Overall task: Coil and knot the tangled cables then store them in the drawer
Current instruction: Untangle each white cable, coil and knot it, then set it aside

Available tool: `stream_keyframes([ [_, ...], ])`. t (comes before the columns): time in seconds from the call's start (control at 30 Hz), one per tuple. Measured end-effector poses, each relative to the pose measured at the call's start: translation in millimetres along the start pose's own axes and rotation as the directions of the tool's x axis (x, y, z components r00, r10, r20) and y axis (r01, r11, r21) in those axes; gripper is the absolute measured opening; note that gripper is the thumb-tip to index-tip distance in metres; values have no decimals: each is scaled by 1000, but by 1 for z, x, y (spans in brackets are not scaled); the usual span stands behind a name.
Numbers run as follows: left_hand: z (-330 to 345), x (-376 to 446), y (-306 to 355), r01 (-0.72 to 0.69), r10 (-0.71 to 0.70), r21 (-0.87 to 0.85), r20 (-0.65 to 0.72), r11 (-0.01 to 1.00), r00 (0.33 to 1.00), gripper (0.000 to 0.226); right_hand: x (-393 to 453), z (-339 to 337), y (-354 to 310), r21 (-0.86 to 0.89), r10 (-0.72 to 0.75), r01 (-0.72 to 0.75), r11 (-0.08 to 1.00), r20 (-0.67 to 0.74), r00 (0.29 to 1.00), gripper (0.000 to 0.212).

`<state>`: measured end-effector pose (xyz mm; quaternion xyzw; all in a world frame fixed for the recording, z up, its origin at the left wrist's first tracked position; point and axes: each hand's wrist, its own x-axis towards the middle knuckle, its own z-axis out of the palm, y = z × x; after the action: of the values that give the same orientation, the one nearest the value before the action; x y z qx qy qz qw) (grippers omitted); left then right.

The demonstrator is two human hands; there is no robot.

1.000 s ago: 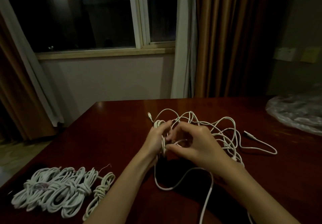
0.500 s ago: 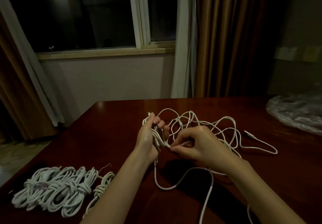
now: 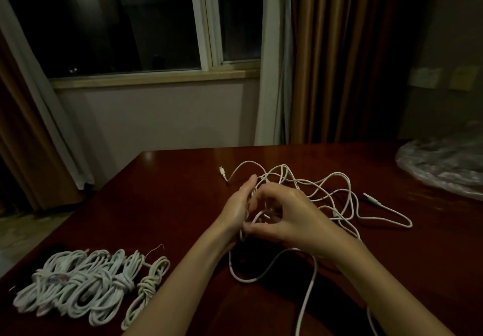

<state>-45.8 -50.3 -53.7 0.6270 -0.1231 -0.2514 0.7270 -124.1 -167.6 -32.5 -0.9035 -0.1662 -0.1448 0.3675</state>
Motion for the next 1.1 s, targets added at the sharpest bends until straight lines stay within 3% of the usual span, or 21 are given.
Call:
stream_keyframes([
  [0.07, -4, 1, 4, -34, 32, -78, -30, 996, 999, 50, 0, -5, 0, 128, 54, -54, 990, -2, 999, 33],
  [0.13, -12, 3, 7, -83, 69, -189, -80, 978, 994, 43, 1, -15, 1, 314, 124, -109, 943, -28, 992, 26],
  [0.23, -24, 2, 13, -151, 104, -329, -155, 932, 982, 43, 2, -27, 8, 361, 187, -142, 922, -94, 978, 20],
  [0.33, -22, 3, 10, -163, 117, -278, -177, 947, 977, 46, 2, -19, 12, 301, 231, -213, 929, -24, 973, 18],
  [0.4, -16, 2, 10, -161, 136, -282, -107, 946, 985, 50, 3, -11, 11, 204, 237, -230, 952, -11, 971, 19],
  [0.57, -7, -3, 5, -195, 200, -91, 55, 977, 978, 59, 10, 6, 10, 65, 221, -220, 973, -23, 975, 32],
  [0.7, 2, -5, 3, -221, 222, -25, 123, 975, 967, 55, 12, 13, 10, 287, 272, -248, 925, -48, 961, 27],
  [0.9, 7, -6, 2, -295, 275, 99, 175, 950, 945, 54, 11, 15, 8, 436, 229, -298, 849, 205, 952, 18],
  [1.0, 6, -6, 1, -290, 265, 125, 187, 949, 946, 55, 9, 18, 5, 344, 232, -263, 902, 128, 964, 14],
  [1.1, 3, -7, 5, -278, 242, 209, 180, 938, 953, 50, 8, 19, 7, 140, 207, -217, 966, 81, 975, 19],
])
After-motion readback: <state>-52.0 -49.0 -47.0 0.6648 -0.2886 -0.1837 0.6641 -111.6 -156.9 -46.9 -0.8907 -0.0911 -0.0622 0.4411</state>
